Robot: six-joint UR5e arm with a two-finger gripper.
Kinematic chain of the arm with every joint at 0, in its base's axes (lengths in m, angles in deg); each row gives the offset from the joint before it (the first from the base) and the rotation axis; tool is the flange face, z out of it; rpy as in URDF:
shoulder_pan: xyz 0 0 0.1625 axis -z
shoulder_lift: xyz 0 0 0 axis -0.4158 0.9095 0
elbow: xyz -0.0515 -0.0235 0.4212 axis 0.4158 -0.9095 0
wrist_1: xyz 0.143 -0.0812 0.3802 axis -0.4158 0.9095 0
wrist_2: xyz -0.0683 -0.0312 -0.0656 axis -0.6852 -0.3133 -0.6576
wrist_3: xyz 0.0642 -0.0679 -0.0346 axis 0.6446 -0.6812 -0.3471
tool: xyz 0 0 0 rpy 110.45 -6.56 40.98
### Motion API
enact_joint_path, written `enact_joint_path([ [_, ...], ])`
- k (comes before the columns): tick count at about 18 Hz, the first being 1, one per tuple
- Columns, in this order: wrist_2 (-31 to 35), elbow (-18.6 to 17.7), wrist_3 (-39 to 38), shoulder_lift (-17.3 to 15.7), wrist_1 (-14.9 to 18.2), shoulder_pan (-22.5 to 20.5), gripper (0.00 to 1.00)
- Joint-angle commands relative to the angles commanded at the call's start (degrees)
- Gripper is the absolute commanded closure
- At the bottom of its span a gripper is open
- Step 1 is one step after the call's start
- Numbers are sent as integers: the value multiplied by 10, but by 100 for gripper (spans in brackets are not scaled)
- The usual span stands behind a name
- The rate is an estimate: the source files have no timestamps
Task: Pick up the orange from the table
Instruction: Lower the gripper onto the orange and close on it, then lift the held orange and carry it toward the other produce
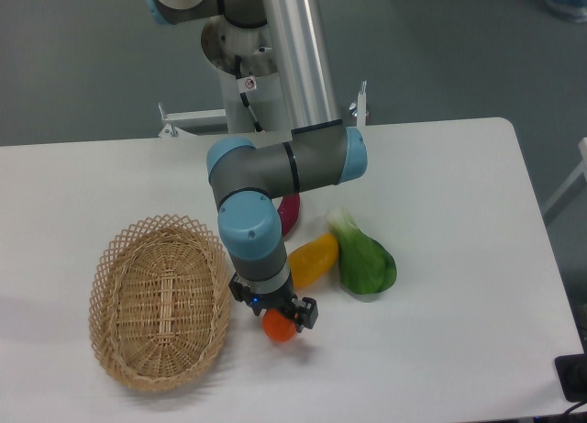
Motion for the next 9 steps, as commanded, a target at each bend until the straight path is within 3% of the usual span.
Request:
enact_joint_path([
  [9, -2, 4, 3, -6, 1, -1, 33],
])
